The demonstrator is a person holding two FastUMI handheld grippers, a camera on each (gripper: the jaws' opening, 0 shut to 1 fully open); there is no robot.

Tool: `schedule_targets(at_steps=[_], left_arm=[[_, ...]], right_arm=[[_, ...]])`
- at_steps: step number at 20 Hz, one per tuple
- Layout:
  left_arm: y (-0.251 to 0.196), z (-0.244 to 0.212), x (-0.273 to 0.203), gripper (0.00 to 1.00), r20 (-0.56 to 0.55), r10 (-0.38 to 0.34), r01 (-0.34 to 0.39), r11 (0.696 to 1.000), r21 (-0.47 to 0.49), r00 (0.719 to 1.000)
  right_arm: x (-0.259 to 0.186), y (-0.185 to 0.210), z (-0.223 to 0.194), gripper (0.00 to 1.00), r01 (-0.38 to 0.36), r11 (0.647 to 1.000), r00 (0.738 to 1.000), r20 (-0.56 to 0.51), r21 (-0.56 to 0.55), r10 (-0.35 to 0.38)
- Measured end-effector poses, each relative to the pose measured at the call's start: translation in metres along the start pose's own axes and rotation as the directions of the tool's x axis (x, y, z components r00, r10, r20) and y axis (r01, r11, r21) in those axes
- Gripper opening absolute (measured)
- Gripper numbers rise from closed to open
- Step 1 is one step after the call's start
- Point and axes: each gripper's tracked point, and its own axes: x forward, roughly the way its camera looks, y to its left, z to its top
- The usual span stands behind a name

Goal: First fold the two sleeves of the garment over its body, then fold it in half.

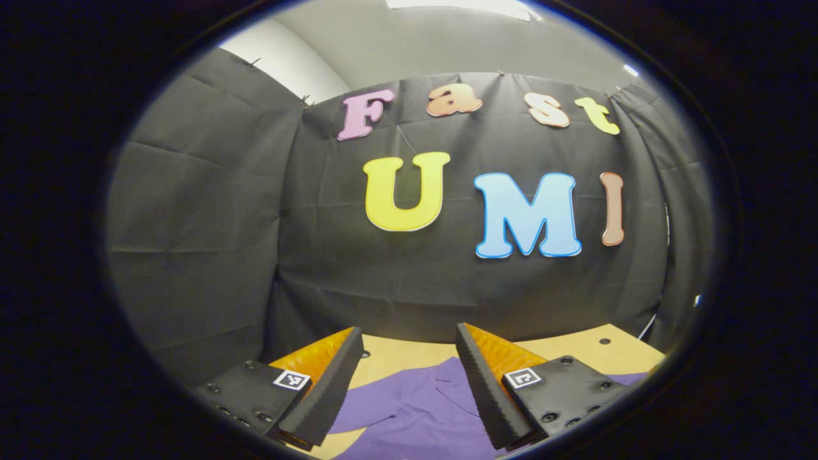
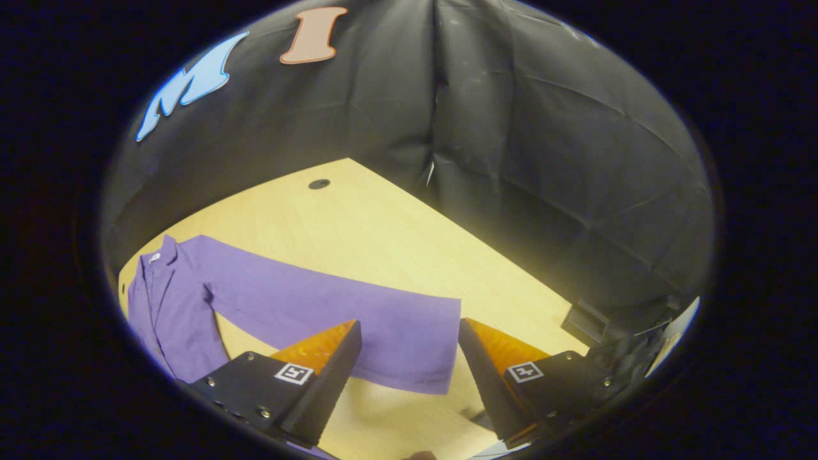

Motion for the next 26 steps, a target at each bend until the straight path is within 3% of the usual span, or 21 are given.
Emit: schedule_targets(at_steps=[9, 14, 16, 19, 20, 21, 22, 23, 26], left_arm=[[0.009, -0.013, -0.004, 0.93, -0.015, 0.025, -0.025, 1.0, 0.006, 1.0], [0.017, -0.014, 0.001, 0.93, -0.018, 0.026, -0.026, 1.0, 0.0, 1.0], [0.019, -0.013, 0.001, 0.93, -0.019, 0.025, -0.025, 1.0, 0.0, 1.0], [0.024, -0.014, 0.002, 0.93, -0.015, 0.026, -0.026, 1.0, 0.003, 1.0], [0.025, -0.013, 0.003, 0.93, -0.015, 0.027, -0.027, 1.0, 0.002, 1.0], [0.027, -0.014, 0.004, 0.93, -0.016, 0.028, -0.028, 1.0, 0.0, 0.999], [0.03, -0.014, 0.003, 0.93, -0.017, 0.03, -0.03, 1.0, -0.001, 0.999], [0.033, -0.015, 0.002, 0.93, -0.016, 0.032, -0.032, 0.999, -0.003, 0.999], [0.04, -0.015, 0.003, 0.93, -0.017, 0.034, -0.034, 0.999, -0.006, 0.999]], right_arm=[[0.037, -0.008, -0.024, 0.95, 0.033, 0.999, 0.994, -0.107, 0.007, -0.032], [0.038, 0.0, -0.028, 0.92, 0.001, 0.998, 0.992, -0.122, 0.064, 0.007], [0.039, -0.001, -0.027, 0.84, -0.01, 0.997, 0.991, -0.13, 0.071, 0.019], [0.041, 0.004, -0.025, 0.61, -0.038, 0.998, 0.991, -0.127, 0.055, 0.045], [0.043, 0.003, -0.027, 0.6, -0.031, 0.998, 0.991, -0.124, 0.06, 0.038], [0.043, 0.007, -0.024, 0.29, -0.038, 0.996, 0.992, -0.121, 0.077, 0.047], [0.041, 0.007, -0.025, 0.23, -0.032, 0.995, 0.992, -0.119, 0.097, 0.043], [0.042, 0.007, -0.024, 0.09, -0.027, 0.993, 0.992, -0.119, 0.117, 0.041], [0.041, 0.009, -0.021, 0.0, -0.036, 0.982, 0.991, -0.119, 0.183, 0.058]])
